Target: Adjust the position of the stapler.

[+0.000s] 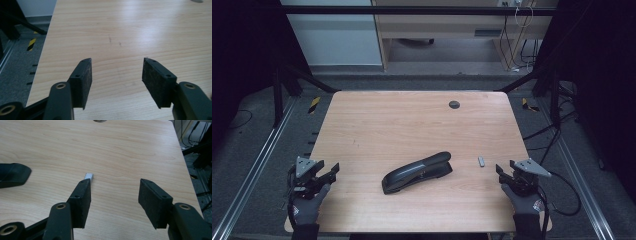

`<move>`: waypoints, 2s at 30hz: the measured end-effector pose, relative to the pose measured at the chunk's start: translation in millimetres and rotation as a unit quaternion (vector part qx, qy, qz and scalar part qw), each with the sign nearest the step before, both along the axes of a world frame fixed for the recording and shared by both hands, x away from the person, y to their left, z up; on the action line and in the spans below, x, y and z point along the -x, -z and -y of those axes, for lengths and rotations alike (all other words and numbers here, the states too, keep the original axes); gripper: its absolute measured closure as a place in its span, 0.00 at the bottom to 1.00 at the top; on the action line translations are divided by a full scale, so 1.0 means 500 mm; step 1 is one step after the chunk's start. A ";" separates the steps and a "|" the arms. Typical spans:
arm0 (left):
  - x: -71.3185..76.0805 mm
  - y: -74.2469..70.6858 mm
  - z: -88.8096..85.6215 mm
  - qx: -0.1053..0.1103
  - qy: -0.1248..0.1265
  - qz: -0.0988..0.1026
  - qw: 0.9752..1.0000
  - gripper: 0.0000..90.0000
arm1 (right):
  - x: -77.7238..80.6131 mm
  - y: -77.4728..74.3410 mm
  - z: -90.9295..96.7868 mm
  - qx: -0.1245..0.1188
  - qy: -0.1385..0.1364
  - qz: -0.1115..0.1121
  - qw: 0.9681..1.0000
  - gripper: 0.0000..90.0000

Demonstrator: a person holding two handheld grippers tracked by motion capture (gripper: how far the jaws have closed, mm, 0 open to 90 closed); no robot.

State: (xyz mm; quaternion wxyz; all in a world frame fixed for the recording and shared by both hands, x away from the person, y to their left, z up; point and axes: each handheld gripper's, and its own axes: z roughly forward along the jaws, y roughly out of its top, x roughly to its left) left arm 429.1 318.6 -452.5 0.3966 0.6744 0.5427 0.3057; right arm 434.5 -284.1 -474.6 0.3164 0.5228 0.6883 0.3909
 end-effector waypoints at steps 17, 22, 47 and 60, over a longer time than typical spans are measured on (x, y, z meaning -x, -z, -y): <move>0.001 -0.088 0.095 -0.043 0.126 0.001 0.991 0.50 | 0.000 -0.014 -0.028 0.002 -0.041 -0.010 0.999 0.55; -0.021 -0.119 0.134 -0.061 0.149 0.004 0.987 0.52 | -0.001 -0.013 -0.037 0.003 -0.042 -0.004 0.999 0.54; -0.076 -0.178 0.313 -0.133 0.309 -0.029 0.941 0.50 | -0.002 -0.009 -0.037 0.001 -0.044 -0.007 0.999 0.55; -0.089 -0.163 0.379 -0.156 0.356 -0.049 0.920 0.52 | -0.004 -0.007 -0.039 0.004 -0.049 -0.008 0.999 0.56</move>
